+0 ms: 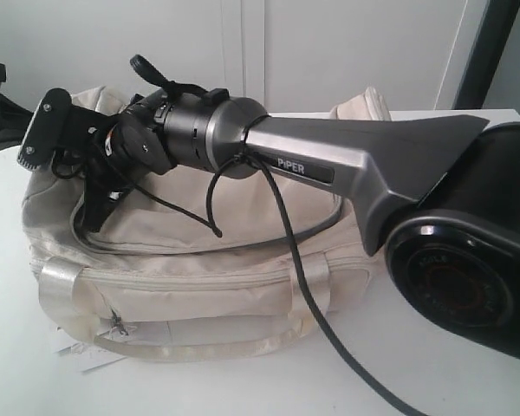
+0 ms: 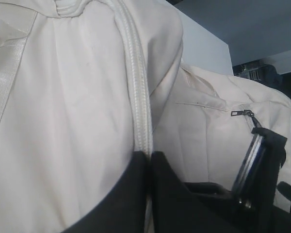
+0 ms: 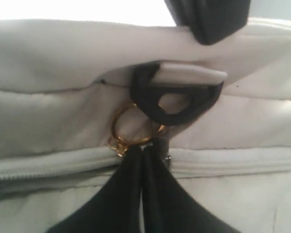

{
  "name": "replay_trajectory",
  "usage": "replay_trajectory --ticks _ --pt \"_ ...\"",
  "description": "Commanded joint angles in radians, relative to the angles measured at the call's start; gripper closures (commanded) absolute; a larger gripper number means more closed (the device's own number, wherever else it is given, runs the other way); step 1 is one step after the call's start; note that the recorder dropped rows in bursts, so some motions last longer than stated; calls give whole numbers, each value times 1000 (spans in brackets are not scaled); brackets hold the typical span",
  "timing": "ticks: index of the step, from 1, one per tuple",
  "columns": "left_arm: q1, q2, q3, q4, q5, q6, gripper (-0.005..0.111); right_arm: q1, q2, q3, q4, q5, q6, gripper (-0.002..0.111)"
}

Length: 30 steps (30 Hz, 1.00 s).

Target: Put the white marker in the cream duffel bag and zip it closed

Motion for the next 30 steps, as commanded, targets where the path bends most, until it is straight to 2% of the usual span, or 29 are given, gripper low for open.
replay_trajectory --ticks 1,6,10,13,18,20,26,30 --pt "4 -2 3 -24 30 12 107 -2 -60 -4 8 62 52 108" --pt "4 -2 3 -24 30 12 107 -2 -83 -4 51 138 47 108" --pt "4 -2 3 -24 30 12 107 -2 -83 -4 105 109 45 106" --pt "4 -2 3 -24 30 12 107 2 -83 -4 107 81 34 91" --pt "4 -2 3 -24 30 12 107 2 -67 -4 114 45 31 49" --pt "4 -2 3 -24 30 12 107 2 -55 -4 117 44 31 41" --pt "4 -2 3 -24 34 12 107 -4 -7 -7 117 -38 9 42" --pt "4 -2 3 -24 35 14 107 -13 30 -44 117 -60 -11 46"
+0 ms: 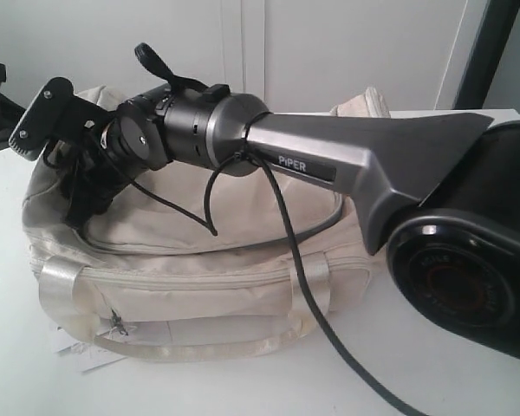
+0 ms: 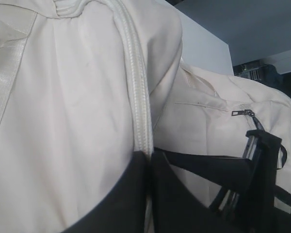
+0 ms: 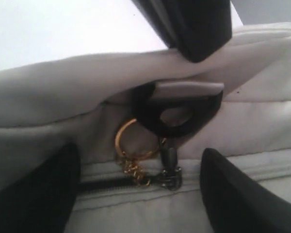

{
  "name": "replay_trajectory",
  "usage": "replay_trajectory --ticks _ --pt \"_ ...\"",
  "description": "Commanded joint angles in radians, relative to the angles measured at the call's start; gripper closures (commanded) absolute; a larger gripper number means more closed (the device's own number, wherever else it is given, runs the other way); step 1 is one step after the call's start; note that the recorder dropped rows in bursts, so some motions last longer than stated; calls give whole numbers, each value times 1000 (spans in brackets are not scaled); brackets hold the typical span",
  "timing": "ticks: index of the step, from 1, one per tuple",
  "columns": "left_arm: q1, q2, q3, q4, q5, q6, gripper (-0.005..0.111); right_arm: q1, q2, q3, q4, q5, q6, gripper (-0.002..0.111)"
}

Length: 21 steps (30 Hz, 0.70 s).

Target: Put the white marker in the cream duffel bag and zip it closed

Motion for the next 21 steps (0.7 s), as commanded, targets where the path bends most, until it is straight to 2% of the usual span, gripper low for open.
replay_trajectory --ticks 1,3,5,8,9,10,21 --pt "4 -2 3 -22 34 13 107 -13 38 -49 4 -42 -22 48" --pt "4 -2 3 -22 36 14 107 -13 52 -70 4 -58 -22 53" --pt "4 -2 3 -22 36 14 107 -13 56 -83 4 -65 -22 64" --pt "4 -2 3 -22 38 13 107 -13 58 -91 4 -45 -22 92" --pt "4 -2 3 -22 38 18 107 -13 55 -95 6 -30 -22 104" --pt "4 -2 3 -22 38 21 107 -11 54 -95 13 -21 -21 108" --pt "4 -2 3 -22 38 26 107 -11 -40 -95 31 184 87 108"
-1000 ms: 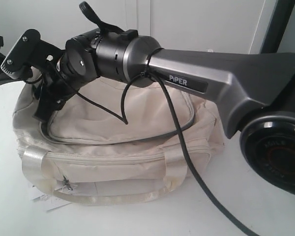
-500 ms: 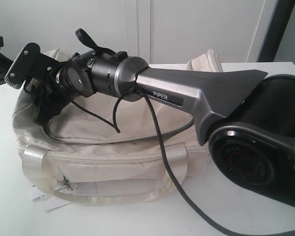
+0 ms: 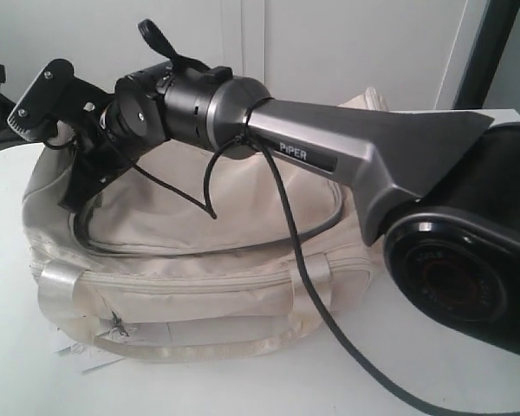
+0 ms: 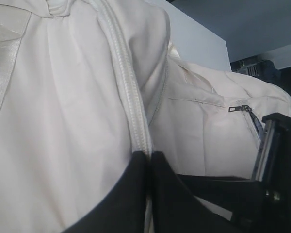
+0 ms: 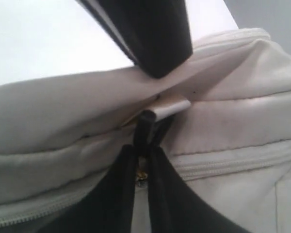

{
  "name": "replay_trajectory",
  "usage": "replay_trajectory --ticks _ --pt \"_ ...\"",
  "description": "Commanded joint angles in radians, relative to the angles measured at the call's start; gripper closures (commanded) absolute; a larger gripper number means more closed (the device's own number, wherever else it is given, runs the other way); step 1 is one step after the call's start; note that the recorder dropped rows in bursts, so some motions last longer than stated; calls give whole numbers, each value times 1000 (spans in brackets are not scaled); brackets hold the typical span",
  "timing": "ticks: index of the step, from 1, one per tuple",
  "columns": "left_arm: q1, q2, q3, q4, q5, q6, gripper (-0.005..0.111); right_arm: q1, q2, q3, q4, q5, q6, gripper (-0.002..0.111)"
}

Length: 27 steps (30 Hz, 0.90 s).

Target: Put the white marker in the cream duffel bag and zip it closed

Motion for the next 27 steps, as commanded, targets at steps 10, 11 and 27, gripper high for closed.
replay_trajectory --ticks 10,11,27 --pt "2 -2 3 -22 17 9 107 -2 -70 -3 48 164 70 108" --pt "2 -2 3 -22 16 9 107 -2 -71 -3 48 168 48 108" --pt "2 -2 3 -23 14 9 107 -2 -83 -3 184 287 -429 108"
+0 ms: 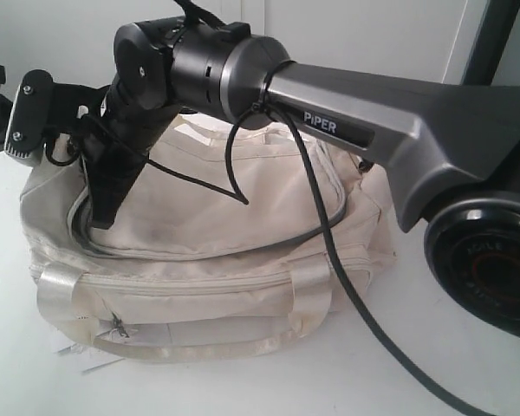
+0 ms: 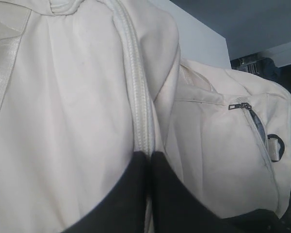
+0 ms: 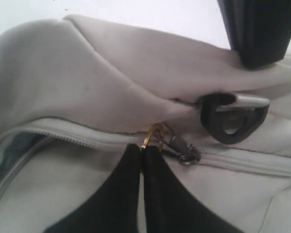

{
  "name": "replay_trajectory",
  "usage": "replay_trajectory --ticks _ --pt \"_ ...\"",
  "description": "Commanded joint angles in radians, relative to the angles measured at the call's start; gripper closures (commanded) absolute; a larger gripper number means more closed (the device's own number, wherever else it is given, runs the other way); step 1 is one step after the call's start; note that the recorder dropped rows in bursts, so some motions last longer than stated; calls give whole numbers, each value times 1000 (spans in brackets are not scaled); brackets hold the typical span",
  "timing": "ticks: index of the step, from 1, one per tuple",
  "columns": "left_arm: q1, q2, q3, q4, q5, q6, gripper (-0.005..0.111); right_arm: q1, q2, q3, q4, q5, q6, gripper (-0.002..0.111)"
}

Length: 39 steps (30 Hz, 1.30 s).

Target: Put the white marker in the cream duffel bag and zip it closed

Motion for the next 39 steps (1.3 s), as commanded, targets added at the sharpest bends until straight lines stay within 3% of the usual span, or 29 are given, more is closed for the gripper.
replay_trajectory --ticks 1,7,12,21,24,28,30,39 --pt "2 -2 3 -28 6 9 107 0 -13 -3 68 18 -16 108" --pt "2 -2 3 -34 6 9 107 0 -17 -3 67 -17 114 108" --pt "2 -2 3 -34 6 9 107 -2 -48 -3 63 -53 372 108" --pt "2 -4 1 -22 -17 41 105 -2 -53 -3 64 -69 369 108" --pt "8 -4 1 -22 -24 38 89 -2 -50 -3 72 -69 369 108" --pt "27 -4 1 -22 -35 38 43 0 -49 -3 71 -65 369 108" --pt "34 -4 1 -27 -37 34 30 0 -49 -3 71 -65 369 108" --pt "41 0 -59 -35 -67 26 29 0 -49 -3 71 -62 363 108"
